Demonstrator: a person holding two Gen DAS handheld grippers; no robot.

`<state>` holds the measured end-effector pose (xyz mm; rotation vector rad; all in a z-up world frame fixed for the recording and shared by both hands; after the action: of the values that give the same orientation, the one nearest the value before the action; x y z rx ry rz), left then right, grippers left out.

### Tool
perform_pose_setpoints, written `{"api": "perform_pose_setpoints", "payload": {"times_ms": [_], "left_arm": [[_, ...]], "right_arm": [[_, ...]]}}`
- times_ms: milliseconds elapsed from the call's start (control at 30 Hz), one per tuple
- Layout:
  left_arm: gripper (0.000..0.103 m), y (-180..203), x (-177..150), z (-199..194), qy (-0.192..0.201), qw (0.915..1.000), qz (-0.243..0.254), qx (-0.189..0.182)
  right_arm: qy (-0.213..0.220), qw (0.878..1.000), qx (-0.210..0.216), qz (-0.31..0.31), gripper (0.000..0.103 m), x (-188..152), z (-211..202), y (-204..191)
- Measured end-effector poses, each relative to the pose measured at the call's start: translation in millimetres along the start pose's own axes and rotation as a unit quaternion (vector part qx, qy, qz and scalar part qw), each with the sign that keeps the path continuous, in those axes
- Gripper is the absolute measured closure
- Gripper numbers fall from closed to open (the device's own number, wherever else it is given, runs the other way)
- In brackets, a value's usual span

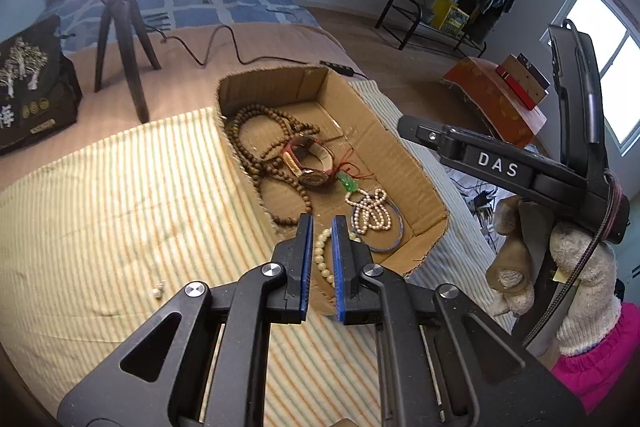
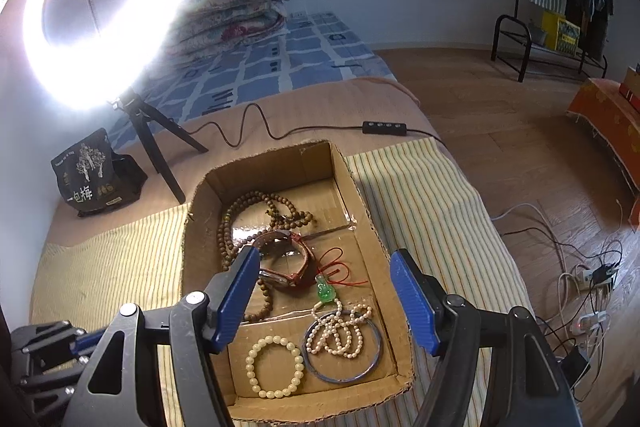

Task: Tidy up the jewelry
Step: 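Move both grippers out of the box over the small white pearls on the sheet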

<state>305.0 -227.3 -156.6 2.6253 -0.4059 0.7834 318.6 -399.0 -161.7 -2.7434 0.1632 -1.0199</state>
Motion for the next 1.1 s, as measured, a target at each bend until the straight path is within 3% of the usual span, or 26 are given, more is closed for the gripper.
{"api": "perform_pose_setpoints", "payload": {"times_ms": [400,467,533,767,1100], "left_arm": [[0.095,-62,-2,-58,0.034,0.9979,-0.012,0.053],[0.078,-74,-3,-69,0.041,0.9972,-0.017,0.061],[0.070,-87,-5,-80,0.047,0.9964,-0.024,0.066],[0.070,-127,-26,-113,0.053,0.9936,-0.033,0.094],[0.070,-183,-74,-147,0.049,0.9886,-0.048,0.134]], "right_arm": [[0.031,0.998,0.041,-0.026,0.030,1,-22,-46],[0.033,0.998,0.049,-0.035,0.030,-1,-24,-58],[0.035,0.997,0.058,-0.048,0.030,-3,-26,-72],[0.025,0.991,0.091,-0.092,0.030,-15,-23,-118],[0.003,0.980,0.103,-0.170,0.030,-56,-1,-174]]}}
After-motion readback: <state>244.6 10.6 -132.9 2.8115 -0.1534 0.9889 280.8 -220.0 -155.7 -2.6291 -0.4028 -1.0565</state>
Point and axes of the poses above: each gripper's, at about its wrist camera, not at the fingertips, and z roughly the way its jaws point, y to its right, x to its top, the point moved 6 cm from there along z, roughly the way its jaws point, and after that the axes turned 5 degrees about x, right-handed, at the moved point
